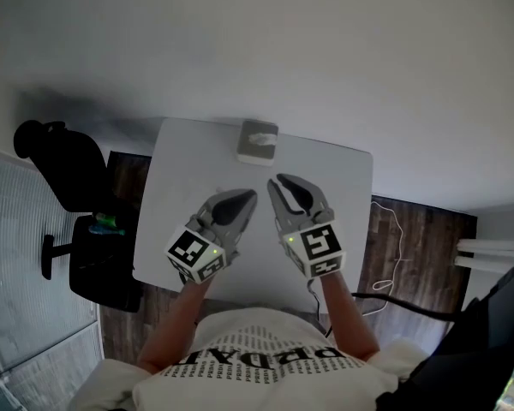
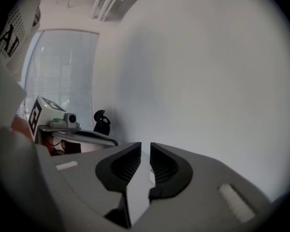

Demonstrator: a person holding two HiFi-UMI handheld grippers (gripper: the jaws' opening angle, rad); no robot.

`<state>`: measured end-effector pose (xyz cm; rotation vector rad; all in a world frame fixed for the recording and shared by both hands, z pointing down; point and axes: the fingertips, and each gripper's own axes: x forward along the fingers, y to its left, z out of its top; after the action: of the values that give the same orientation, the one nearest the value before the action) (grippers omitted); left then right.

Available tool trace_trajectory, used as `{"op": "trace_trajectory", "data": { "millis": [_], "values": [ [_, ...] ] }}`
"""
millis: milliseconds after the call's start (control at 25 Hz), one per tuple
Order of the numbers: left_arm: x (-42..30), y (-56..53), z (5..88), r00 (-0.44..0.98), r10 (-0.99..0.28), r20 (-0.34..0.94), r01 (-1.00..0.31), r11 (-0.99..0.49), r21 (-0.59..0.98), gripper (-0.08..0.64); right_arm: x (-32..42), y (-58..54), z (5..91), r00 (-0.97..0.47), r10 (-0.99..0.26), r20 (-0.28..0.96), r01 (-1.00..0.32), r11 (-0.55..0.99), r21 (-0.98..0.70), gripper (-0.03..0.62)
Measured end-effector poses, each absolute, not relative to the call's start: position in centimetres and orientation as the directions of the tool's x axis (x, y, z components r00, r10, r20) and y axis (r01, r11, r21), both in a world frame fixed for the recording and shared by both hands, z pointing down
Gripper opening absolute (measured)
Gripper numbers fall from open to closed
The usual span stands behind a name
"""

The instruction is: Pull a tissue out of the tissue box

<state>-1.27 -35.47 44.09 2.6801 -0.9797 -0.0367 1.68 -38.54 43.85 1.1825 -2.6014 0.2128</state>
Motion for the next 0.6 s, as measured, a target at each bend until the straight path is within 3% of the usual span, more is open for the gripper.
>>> {"op": "trace_trajectory", "data": {
  "millis": [600],
  "values": [
    [-0.9,-41.2,50.6,0.781,-0.607,0.147,-0.614,-0.705,0.355,-0.009,1.7,-44.8,49.8,-0.597,-0.708,0.377,-0.781,0.620,-0.074,0.069]
  ]
}}
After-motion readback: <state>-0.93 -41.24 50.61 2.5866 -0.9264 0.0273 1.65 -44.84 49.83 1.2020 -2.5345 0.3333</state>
